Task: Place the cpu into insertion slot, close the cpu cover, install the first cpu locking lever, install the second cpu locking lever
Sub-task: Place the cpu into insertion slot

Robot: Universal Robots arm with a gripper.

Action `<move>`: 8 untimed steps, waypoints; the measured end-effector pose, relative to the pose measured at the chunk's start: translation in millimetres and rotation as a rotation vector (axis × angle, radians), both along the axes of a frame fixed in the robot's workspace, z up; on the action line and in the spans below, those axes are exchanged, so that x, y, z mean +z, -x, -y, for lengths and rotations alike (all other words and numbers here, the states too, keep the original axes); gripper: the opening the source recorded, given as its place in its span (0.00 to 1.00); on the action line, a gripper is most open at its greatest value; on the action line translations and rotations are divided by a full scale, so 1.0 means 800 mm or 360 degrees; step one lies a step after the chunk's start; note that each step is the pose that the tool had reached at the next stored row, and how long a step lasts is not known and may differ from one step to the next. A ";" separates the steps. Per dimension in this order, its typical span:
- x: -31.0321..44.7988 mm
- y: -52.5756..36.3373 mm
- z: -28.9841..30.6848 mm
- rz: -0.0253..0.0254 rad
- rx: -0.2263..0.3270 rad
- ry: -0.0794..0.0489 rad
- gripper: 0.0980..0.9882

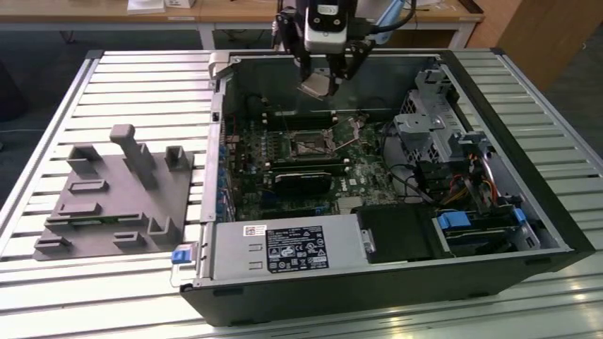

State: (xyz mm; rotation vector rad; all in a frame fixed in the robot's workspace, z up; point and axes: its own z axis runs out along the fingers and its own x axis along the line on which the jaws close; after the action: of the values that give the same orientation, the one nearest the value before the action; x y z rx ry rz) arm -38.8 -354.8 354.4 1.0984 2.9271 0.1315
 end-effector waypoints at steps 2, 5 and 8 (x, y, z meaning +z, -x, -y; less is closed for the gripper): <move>-0.0006 0.000 0.0000 0.00000 -0.0055 0.0000 0.50; -0.0016 0.000 0.0000 -0.00001 -0.0139 0.0000 0.50; -0.0027 0.000 0.0000 0.00000 -0.0225 0.0001 0.50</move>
State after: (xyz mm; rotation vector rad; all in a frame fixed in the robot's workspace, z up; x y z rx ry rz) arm -38.8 -354.8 352.2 1.3002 2.8366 0.1287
